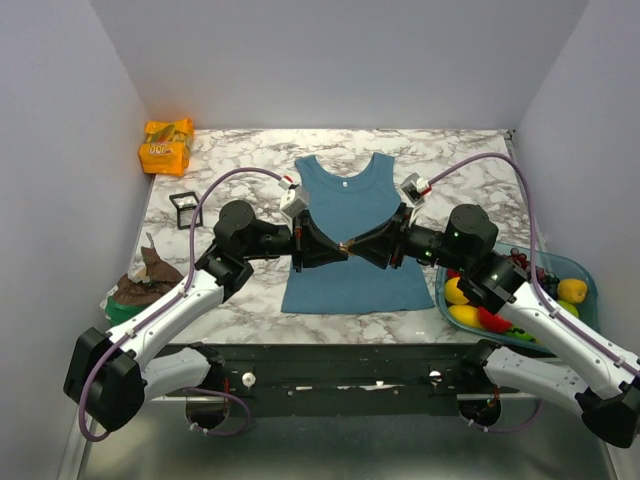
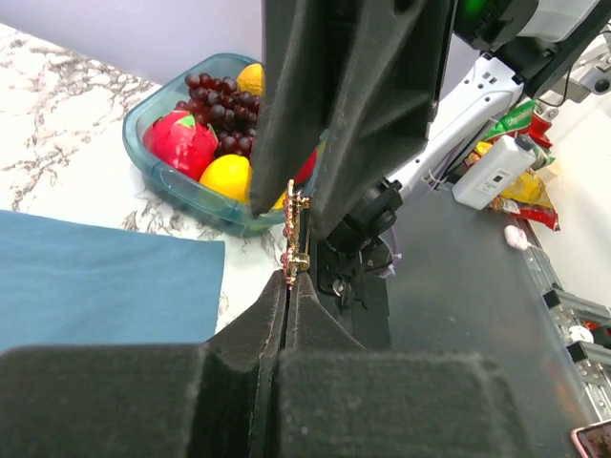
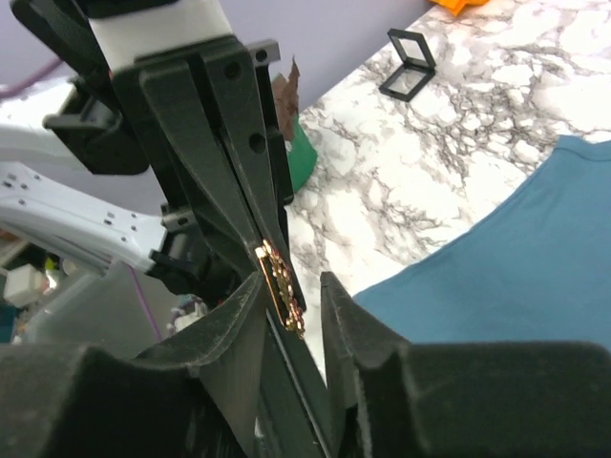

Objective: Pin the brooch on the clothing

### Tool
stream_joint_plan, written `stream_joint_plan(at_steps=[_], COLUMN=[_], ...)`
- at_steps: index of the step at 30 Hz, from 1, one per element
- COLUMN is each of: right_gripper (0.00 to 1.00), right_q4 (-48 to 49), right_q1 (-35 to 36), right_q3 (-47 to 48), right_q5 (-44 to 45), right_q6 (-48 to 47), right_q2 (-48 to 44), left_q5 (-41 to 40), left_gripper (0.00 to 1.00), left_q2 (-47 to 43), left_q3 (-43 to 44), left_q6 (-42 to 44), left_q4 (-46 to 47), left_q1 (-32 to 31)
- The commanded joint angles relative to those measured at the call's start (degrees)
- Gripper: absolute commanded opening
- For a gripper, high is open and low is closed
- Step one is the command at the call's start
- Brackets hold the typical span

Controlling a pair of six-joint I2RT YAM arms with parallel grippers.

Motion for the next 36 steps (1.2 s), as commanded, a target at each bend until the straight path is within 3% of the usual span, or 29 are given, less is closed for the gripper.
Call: stream_joint_plan(at_steps=[1, 5, 12, 36], right_gripper=[0.45, 0.52, 0.52, 0.40], right_q4=[4.96, 5.40, 6.99, 5.49], right_q1=[0.21, 0.21, 0.21, 0.30], right_q3=[-3.34, -3.70, -4.05, -4.84], right_q5=[-2.34, -3.48, -3.84, -3.84], right_q6=[0.67, -0.03, -0.30, -2.23], right_q2=[-1.73, -2.17, -1.82, 1.35], left_q5=[-0.05, -0.23, -0.05, 0.04], left_gripper=[0.00, 0.00, 0.00, 0.00], left_q2=[0.63, 0.45, 0.89, 1.07], left_q3=[1.42, 1.86, 2.12, 2.39], left_q6=[1.54, 2.42, 2.51, 2.42], left_q4=[-1.56, -3.14, -3.59, -4.03], left_q1=[-0.21, -0.21, -0.21, -0.21])
